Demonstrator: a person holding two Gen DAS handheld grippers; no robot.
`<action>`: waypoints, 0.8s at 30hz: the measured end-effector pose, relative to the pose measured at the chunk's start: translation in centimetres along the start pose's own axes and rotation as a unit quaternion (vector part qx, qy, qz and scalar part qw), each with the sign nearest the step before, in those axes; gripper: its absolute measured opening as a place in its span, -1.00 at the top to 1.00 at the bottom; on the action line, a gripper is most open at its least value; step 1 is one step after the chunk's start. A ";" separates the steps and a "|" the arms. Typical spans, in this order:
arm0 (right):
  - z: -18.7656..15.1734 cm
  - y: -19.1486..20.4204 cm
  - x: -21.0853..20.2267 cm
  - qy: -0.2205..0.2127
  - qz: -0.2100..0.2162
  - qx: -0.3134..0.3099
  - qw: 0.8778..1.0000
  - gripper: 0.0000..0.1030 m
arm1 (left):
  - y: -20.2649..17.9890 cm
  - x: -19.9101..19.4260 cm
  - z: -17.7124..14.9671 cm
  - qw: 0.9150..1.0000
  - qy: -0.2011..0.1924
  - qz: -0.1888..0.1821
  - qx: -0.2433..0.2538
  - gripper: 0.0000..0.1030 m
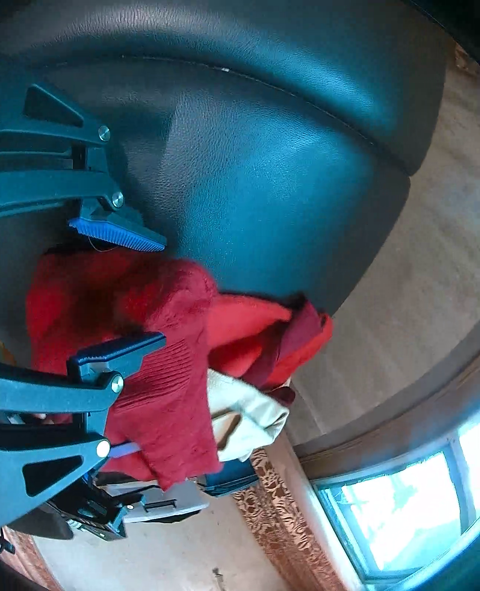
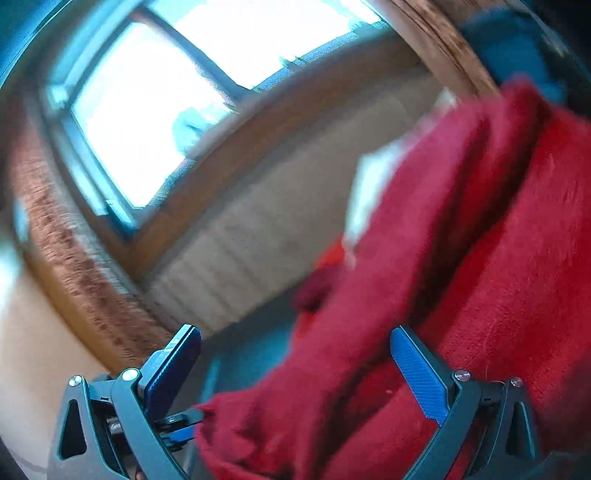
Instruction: Fold clothes
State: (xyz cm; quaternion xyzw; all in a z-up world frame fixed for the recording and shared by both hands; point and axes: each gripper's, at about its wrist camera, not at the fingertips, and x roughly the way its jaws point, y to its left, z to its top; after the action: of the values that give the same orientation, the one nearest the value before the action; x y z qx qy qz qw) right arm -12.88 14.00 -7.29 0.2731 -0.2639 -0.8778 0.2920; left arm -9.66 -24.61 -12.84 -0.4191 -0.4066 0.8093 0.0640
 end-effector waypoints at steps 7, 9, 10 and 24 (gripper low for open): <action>-0.3 -0.9 1.6 0.007 0.032 0.014 0.999 -0.83 | 0.3 2.8 -0.6 0.998 0.045 0.035 0.036 0.42; 0.1 -1.0 2.8 0.030 0.053 0.017 0.998 0.30 | 0.7 3.1 -1.2 0.997 0.052 0.038 0.043 0.72; 0.0 -1.2 3.9 0.054 0.054 0.018 0.997 0.69 | 1.0 3.1 -1.4 0.997 0.057 0.029 0.039 0.77; -5.7 9.1 1.0 0.187 0.214 -0.037 0.958 0.84 | 3.6 -14.3 -6.1 0.992 -0.085 -0.077 0.047 0.87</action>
State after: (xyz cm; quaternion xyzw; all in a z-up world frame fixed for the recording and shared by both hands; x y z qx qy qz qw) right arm -6.62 5.33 -6.02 0.3586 -0.2240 -0.7372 0.5270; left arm 4.86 -29.71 -8.40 -0.3124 -0.4031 0.8531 0.1106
